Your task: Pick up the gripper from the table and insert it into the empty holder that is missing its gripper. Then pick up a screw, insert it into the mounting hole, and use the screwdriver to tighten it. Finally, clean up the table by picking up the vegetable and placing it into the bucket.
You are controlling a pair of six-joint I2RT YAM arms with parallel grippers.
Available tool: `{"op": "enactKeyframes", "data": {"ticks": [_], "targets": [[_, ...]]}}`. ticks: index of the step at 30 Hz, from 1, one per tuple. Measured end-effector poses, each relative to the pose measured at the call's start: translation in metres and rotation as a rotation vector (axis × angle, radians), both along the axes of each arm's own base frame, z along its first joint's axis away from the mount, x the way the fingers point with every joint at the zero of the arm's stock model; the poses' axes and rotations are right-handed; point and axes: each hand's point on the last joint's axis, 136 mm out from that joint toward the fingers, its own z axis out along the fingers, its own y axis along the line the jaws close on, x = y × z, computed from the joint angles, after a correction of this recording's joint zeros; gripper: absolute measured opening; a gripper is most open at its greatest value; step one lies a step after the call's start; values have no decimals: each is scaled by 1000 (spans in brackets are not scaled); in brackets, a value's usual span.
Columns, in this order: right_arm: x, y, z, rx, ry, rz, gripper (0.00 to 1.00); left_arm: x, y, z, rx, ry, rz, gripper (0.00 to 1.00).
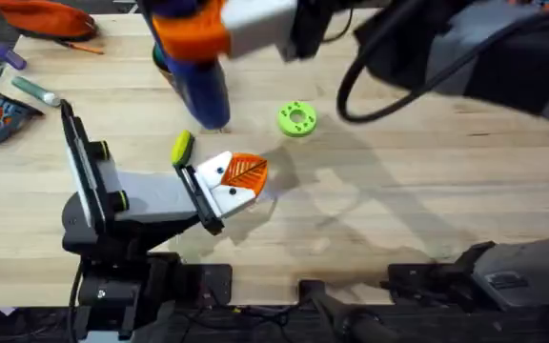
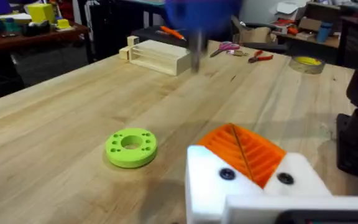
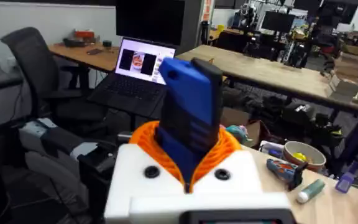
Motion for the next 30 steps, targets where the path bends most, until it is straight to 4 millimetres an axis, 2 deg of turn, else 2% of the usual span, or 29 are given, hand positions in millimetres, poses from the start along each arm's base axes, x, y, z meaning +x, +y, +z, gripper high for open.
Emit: {"op": "enactKeyframes", "data": {"ticks": [4, 8, 12, 18, 19, 20, 22, 26, 27, 30], "targets": [[1, -1, 11, -12, 3, 9, 24, 0, 0, 0, 0, 0, 0, 6], [8, -3, 4, -64, 67, 8, 24, 0, 0, 0, 0, 0, 0, 6], [29, -12, -4, -113, 144, -39, 24, 0, 0, 0, 0, 0, 0, 6], [73, -47, -19, -182, 258, -142, 24, 0, 0, 0, 0, 0, 0, 6], [82, -55, -21, -190, 278, -163, 24, 0, 0, 0, 0, 0, 0, 6], [105, -78, -27, -212, 346, -231, 24, 0, 0, 0, 0, 0, 0, 6], [122, -92, -33, -225, 412, -294, 24, 0, 0, 0, 0, 0, 0, 6], [162, -103, -57, -252, 541, -505, 24, 0, 0, 0, 0, 0, 0, 6], [190, -104, -79, -280, 545, -702, 24, 0, 0, 0, 0, 0, 0, 6], [208, -111, -91, -302, 495, -842, 24, 0, 0, 0, 0, 0, 0, 6]]}}
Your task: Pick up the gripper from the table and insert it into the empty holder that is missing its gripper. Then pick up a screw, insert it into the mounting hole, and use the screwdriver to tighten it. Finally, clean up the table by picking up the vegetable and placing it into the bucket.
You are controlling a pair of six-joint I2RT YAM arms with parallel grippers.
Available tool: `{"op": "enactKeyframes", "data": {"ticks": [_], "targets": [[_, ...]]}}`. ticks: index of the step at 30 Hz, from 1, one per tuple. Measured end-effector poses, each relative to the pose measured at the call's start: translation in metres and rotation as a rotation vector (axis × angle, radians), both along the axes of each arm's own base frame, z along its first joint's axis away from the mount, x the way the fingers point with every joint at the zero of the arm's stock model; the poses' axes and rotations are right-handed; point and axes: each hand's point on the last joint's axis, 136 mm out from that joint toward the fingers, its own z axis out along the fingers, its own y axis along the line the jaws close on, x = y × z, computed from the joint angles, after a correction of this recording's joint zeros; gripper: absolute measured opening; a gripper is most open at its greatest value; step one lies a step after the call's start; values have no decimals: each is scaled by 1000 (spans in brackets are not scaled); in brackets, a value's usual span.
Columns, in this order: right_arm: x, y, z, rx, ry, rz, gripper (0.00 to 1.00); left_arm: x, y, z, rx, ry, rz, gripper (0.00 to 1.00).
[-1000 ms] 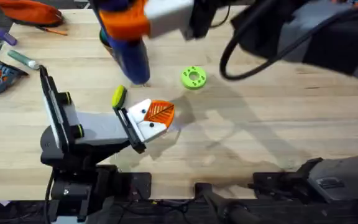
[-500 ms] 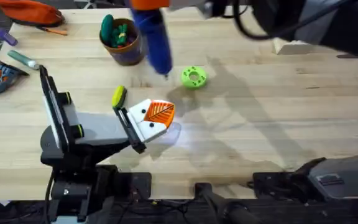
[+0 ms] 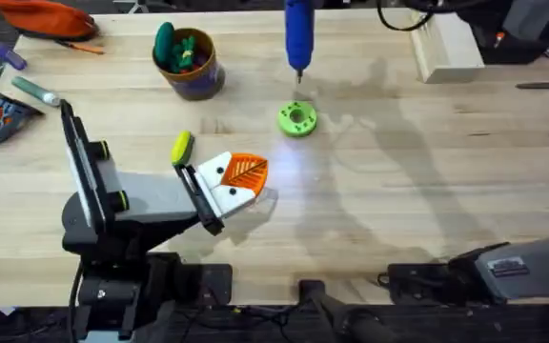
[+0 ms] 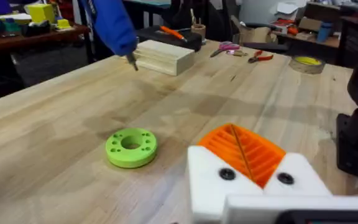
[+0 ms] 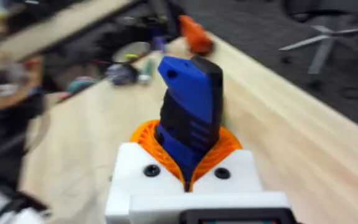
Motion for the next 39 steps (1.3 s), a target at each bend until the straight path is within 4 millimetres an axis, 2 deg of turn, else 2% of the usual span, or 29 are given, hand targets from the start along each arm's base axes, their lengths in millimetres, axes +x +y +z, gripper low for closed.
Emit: {"op": "enactKeyframes", "data": {"ticks": [3, 7, 11, 14, 17, 23, 26, 31, 39], "targets": [[13, -18, -15, -84, -1, -80, 24, 0, 0, 0, 0, 0, 0, 6], [18, -55, -36, -233, 56, -148, 24, 0, 0, 0, 0, 0, 0, 6], [19, -87, -31, -399, 26, -184, 24, 0, 0, 0, 0, 0, 1, 6], [17, -99, -25, -523, -44, -178, 24, 0, 0, 0, 0, 0, 1, 6], [7, -111, -33, -666, -82, -142, 24, 0, 0, 0, 0, 0, 1, 6], [-27, -145, -75, -993, -57, -8, 24, 0, 0, 0, 0, 0, 1, 6], [-42, -162, -90, -1134, -61, 88, 24, 0, 0, 0, 0, 0, 1, 6], [-41, -175, -112, -1272, -115, 236, 24, 0, 0, 0, 0, 0, 1, 6], [-31, -177, -162, -1361, -201, 518, 24, 0, 0, 0, 0, 0, 1, 6]]}}
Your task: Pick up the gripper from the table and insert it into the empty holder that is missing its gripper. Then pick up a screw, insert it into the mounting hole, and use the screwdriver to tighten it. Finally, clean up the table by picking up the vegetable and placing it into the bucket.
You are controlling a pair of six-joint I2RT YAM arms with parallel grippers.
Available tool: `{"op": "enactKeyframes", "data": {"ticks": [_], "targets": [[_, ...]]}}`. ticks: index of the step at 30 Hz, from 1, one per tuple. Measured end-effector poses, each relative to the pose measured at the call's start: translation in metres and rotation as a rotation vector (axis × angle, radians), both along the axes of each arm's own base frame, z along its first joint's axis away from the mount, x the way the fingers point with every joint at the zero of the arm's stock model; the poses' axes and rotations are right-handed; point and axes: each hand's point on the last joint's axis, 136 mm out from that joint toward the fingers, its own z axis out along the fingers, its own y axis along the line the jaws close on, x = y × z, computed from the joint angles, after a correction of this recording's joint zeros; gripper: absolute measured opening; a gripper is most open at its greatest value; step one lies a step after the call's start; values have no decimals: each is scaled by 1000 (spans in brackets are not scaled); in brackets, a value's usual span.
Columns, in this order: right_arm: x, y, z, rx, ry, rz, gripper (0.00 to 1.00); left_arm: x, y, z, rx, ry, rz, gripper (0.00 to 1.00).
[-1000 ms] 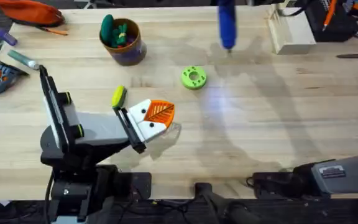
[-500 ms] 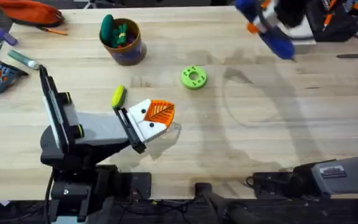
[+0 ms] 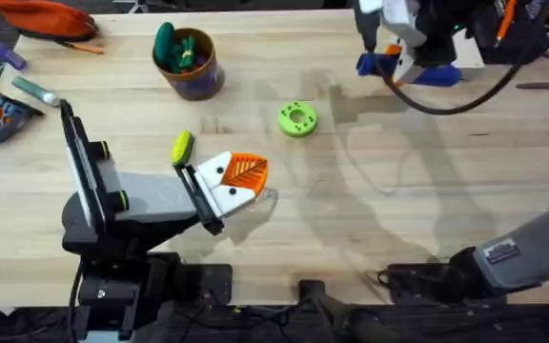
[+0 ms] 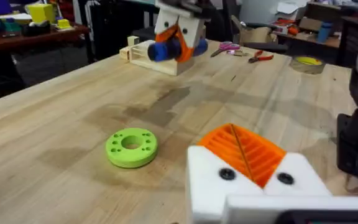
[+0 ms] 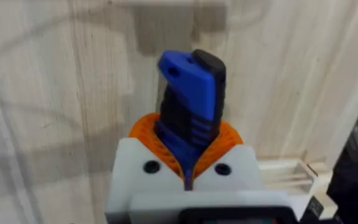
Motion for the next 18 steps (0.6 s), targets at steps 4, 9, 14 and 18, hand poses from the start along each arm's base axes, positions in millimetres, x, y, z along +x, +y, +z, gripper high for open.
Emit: {"op": "enactKeyframes", "data": {"ticks": [4, 9, 14, 18], "targets": [[-4, 2, -18, -3, 62, 55, 24, 0, 0, 0, 0, 0, 0, 6], [-14, 7, -31, 4, 127, 119, 24, 0, 0, 0, 0, 0, 0, 6], [-12, 12, -47, -9, 138, 175, 24, 0, 0, 0, 0, 0, 0, 6], [-14, 11, -68, -20, 177, 182, 24, 0, 0, 0, 0, 0, 0, 6]]}}
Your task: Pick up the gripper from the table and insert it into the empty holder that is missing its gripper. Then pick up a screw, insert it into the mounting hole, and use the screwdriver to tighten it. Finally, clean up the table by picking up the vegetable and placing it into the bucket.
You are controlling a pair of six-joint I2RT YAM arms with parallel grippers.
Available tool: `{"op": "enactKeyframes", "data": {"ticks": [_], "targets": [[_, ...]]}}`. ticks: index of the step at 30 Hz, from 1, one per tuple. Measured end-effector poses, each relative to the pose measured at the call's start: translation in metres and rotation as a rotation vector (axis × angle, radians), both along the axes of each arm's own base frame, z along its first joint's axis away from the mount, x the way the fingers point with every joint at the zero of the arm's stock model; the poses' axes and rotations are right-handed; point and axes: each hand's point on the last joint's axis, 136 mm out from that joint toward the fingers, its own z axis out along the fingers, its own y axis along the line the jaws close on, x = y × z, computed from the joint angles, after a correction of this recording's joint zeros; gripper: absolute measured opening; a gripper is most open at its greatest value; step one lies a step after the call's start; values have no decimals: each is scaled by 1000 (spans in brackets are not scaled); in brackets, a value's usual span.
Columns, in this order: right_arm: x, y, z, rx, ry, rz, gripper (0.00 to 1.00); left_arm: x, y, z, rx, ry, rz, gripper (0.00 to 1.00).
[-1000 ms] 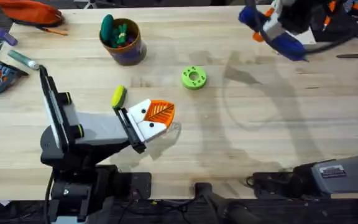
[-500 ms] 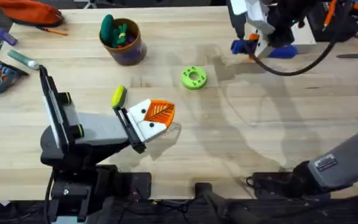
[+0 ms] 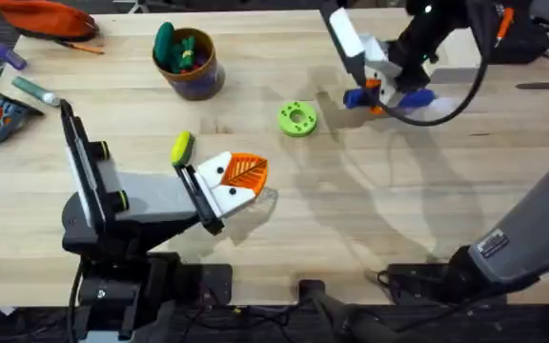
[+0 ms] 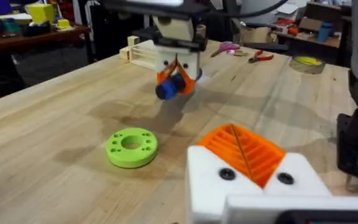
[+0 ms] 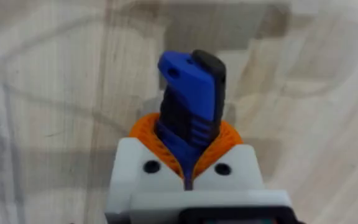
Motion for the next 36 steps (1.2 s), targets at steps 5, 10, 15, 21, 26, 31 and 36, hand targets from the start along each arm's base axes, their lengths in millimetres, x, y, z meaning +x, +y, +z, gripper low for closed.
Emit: {"op": "enactKeyframes", "data": {"ticks": [5, 10, 15, 21, 26, 31, 36], "targets": [[-10, -3, -21, -20, 63, 0, 24, 0, 0, 0, 0, 0, 0, 6], [-16, -5, -31, -27, 82, 0, 24, 0, 0, 0, 0, 0, 0, 6], [-16, -5, -31, -29, 83, -4, 24, 0, 0, 0, 0, 0, 0, 6], [-17, -5, -31, -31, 88, -23, 188, 0, 0, 0, 0, 0, 0, 6], [-16, -5, -31, -31, 88, -41, 911, 0, 0, 0, 0, 0, 0, 6], [-16, -5, -31, -32, 89, -53, 992, 0, 0, 0, 0, 0, 0, 6], [-16, -5, -31, -32, 91, -65, 992, 0, 0, 0, 0, 0, 0, 6]]}}
